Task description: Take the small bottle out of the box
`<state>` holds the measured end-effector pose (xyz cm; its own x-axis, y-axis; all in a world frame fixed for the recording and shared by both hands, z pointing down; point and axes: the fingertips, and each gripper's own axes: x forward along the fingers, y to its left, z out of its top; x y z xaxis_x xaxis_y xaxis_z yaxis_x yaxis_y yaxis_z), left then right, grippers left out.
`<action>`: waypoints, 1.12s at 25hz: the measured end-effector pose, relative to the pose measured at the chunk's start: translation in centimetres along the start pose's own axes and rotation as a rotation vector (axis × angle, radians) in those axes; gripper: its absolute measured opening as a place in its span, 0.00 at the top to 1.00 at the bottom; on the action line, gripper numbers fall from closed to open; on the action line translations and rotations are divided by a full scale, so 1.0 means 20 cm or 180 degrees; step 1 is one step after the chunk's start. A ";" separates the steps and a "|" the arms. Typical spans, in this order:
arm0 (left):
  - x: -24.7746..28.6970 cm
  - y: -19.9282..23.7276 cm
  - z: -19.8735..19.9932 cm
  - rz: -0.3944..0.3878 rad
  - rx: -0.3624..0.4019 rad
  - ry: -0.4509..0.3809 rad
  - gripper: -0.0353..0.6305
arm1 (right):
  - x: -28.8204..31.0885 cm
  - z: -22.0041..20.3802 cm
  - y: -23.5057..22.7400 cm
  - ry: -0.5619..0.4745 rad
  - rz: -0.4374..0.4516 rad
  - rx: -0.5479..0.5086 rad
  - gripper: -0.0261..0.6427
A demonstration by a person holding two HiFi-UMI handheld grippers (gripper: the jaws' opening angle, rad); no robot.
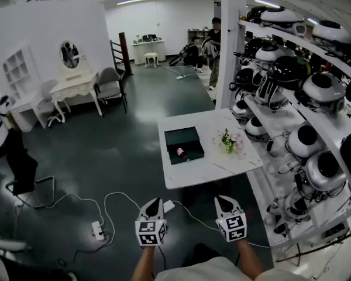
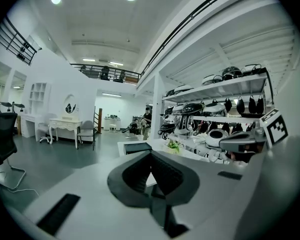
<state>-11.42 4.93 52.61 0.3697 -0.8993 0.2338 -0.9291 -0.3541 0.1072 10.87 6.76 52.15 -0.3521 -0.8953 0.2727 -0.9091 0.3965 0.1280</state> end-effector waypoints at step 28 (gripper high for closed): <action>0.92 0.29 0.16 0.0116 -0.0019 0.0086 0.92 | 0.93 0.08 -0.37 0.0000 0.0245 -0.0025 0.93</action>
<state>-9.98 -14.49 54.45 0.3360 -0.9042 0.2637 -0.9418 -0.3196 0.1040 10.61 -13.13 54.80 -0.4210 -0.8621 0.2820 -0.8775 0.4658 0.1141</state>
